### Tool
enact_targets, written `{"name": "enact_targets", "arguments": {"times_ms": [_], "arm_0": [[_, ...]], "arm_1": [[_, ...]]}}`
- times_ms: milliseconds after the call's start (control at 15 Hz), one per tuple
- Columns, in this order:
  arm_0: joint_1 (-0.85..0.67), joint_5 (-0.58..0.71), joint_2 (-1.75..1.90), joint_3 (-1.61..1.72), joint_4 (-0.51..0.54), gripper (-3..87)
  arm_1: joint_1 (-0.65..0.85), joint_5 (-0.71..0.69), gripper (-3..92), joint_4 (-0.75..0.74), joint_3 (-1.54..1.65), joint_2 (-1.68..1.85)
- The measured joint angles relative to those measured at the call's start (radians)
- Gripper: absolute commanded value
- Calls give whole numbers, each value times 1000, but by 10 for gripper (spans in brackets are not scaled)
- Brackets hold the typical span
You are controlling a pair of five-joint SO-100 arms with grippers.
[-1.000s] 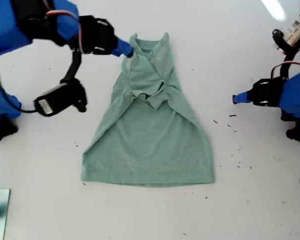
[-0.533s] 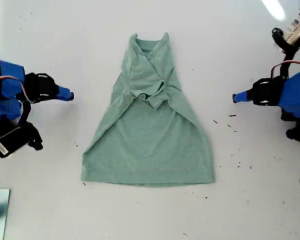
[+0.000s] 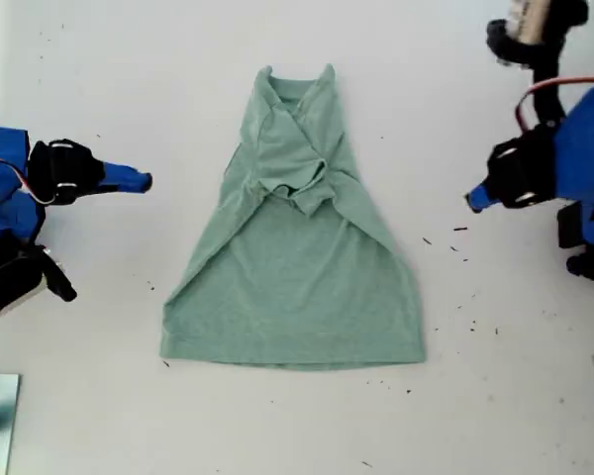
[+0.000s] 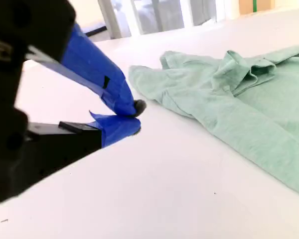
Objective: Fold t shirt
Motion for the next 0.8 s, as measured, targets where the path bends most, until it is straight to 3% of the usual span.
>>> {"name": "enact_targets", "arguments": {"times_ms": [200, 533, 800], "arm_0": [[0, 0, 0, 0, 0, -3], [3, 18, 0, 3, 0, -3], [5, 34, 0, 3, 0, -3]], "arm_1": [[-98, 57, 348, 6, -141, -130], [-293, 299, 339, 0, -158, -293], [-446, 512, 338, -190, -84, -476]]}}
